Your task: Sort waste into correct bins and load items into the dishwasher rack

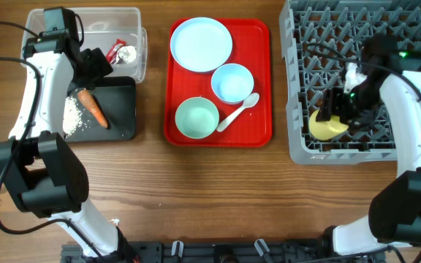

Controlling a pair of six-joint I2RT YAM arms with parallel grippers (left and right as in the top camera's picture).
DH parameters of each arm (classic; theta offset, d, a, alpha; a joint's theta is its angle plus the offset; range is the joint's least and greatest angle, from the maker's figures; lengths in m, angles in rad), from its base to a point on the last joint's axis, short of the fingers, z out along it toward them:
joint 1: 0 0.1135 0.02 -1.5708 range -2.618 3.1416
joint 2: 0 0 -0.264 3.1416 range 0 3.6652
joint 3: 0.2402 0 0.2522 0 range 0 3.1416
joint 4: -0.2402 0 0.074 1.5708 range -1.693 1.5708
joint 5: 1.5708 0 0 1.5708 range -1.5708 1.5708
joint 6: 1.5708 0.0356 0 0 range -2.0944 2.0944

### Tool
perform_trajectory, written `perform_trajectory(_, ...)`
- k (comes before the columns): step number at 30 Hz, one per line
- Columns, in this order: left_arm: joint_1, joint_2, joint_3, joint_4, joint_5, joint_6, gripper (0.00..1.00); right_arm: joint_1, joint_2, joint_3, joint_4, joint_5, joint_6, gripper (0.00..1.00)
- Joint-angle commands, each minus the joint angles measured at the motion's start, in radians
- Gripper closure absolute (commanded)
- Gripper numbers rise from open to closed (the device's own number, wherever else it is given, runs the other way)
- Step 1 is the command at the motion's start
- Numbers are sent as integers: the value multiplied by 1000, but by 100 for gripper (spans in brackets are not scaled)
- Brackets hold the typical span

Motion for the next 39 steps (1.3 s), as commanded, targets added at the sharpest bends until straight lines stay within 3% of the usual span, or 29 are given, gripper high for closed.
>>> perform_trajectory(1, -2, -20, 11, -2, 17, -16, 0, 10, 16, -52, 23, 13, -6, 42)
perform_trajectory(6, -2, -20, 11, -2, 17, -16, 0, 10, 16, -56, 40, 23, -6, 38)
perform_trajectory(8, -2, -20, 11, -2, 17, -16, 0, 10, 16, -56, 48, 22, -5, 27)
perform_trajectory(10, -2, -20, 11, -2, 17, -16, 0, 10, 16, -56, 56, 22, -5, 23)
perform_trajectory(12, -2, -20, 11, -2, 17, -16, 0, 10, 16, -56, 66, 22, 2, 5)
perform_trajectory(13, -2, -20, 11, -1, 17, -16, 0, 10, 16, -56, 72, 23, 11, 1)
perform_trajectory(20, -2, -20, 11, -1, 17, -16, 0, 10, 14, -38, 101, 22, 19, 0)
perform_trajectory(26, -2, -20, 11, -2, 17, -16, 0, 23, 8, 129, 67, -26, -6, 0)
perform_trajectory(32, -2, -20, 11, -2, 17, -16, 0, 151, -7, 330, 126, -63, 0, 0)
perform_trajectory(39, -2, -20, 11, -2, 17, -16, 0, 352, 75, 328, 320, -50, 126, 0)
